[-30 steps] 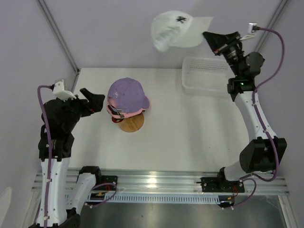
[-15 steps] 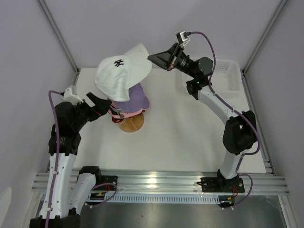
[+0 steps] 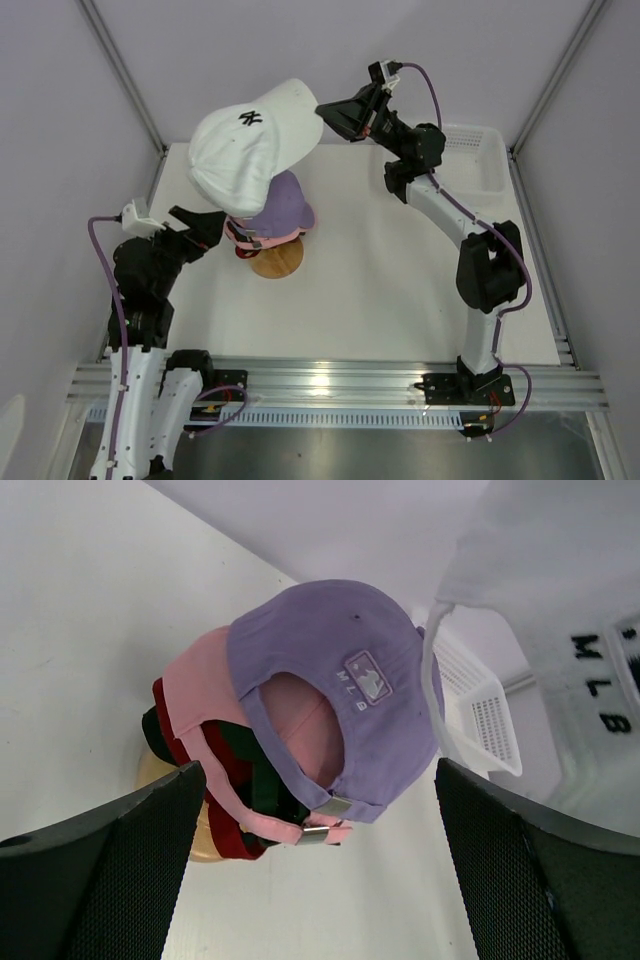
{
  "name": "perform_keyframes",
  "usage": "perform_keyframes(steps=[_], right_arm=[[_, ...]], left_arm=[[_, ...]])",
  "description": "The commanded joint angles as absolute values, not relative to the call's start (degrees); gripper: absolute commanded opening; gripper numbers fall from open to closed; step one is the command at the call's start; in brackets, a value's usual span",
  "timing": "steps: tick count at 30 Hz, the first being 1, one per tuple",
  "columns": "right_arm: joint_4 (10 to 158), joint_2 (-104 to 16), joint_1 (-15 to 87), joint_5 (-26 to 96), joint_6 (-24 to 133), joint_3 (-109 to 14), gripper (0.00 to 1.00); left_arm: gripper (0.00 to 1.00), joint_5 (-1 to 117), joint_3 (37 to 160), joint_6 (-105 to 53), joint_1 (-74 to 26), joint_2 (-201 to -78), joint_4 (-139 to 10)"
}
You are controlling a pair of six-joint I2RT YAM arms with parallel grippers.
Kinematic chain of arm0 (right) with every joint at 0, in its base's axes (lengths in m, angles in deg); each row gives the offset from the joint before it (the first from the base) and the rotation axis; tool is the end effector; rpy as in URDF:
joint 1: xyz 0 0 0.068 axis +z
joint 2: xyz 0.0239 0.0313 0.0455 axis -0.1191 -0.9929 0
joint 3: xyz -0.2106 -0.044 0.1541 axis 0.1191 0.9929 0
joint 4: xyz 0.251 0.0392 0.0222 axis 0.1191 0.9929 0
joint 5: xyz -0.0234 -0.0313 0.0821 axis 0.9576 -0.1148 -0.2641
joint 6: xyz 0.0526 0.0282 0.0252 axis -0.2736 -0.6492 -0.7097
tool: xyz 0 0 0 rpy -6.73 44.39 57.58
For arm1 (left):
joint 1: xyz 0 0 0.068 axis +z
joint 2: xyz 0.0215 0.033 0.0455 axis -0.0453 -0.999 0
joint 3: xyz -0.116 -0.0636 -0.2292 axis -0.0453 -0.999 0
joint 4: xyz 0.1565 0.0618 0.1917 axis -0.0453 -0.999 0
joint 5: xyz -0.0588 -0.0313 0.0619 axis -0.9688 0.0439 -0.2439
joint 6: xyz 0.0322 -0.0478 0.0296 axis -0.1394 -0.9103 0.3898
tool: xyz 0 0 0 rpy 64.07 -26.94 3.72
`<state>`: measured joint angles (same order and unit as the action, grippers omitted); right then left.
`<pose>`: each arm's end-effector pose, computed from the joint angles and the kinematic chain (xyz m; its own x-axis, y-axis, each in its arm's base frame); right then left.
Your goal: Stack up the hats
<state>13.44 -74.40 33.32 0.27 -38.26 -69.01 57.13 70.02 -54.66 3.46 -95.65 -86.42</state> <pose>0.3622 0.2186 0.4426 -0.7802 0.4258 -0.4582 -0.6215 -0.4448 0.6449 0.1472 -0.0058 0.3378 -0.1978 -0.6448 -0.7383 0.0189 0.7506 -0.6605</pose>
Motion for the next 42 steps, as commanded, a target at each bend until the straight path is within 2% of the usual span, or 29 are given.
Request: perform_keyframes(steps=[1, 6, 19, 20, 23, 24, 25, 26, 27, 28, 29, 35, 42], right_arm=[[8.58, -74.45, 34.43, 1.40, -40.62, -71.18, 0.00], [5.60, -75.76, 34.79, 2.27, -43.16, -71.09, 0.00], [5.15, -76.47, 35.49, 2.98, -42.99, -70.57, 0.00], [4.89, -76.47, 35.58, 3.07, -43.25, -70.83, 0.00], [4.09, -76.56, 36.10, 3.42, -43.61, -71.18, 0.00], [4.79, -76.38, 36.19, 3.07, -43.17, -71.36, 0.00], [5.23, -76.30, 36.28, 2.98, -42.30, -71.18, 0.00], [5.85, -76.21, 36.37, 2.55, -41.94, -71.01, 0.00], [6.20, -76.29, 36.28, 2.28, -41.59, -70.92, 0.00], [6.64, -76.38, 36.19, 1.93, -40.46, -70.83, 0.00], [8.64, -76.56, 35.76, 1.06, -39.49, -70.66, 0.00], [18.50, -77.78, 31.72, -0.53, -29.81, -67.41, 0.00], [21.32, -82.88, 27.76, -1.24, -28.24, -65.74, 0.00]], left_arm=[[1.00, 59.36, 67.38, -57.43, 3.99, -94.08, -78.32], [0.99, 55.14, 64.29, -61.30, 5.93, -93.19, -70.30], [0.93, 48.02, 63.15, -63.94, 6.02, -94.94, -65.98], [0.86, 48.28, 63.58, -63.94, 6.11, -95.82, -66.51], [0.73, 47.76, 64.03, -64.55, 6.02, -100.38, -68.80], [0.61, 45.84, 64.03, -65.51, 6.02, -101.35, -68.36], [0.54, 44.87, 63.42, -66.13, 6.02, -103.10, -67.32], [0.36, 43.99, 63.50, -66.75, 6.02, -103.73, -65.48], [0.24, 43.45, 63.67, -66.75, 6.11, -104.17, -65.46], [0.07, 44.23, 65.33, -66.58, 6.02, -104.35, -66.33], [0.01, 45.37, 66.04, -65.71, 6.11, -104.09, -70.78], [0.01, 53.20, 73.95, -59.82, 6.02, -100.49, -81.17], [0.01, 51.35, 83.43, -58.06, 3.75, -106.71, -85.66]])
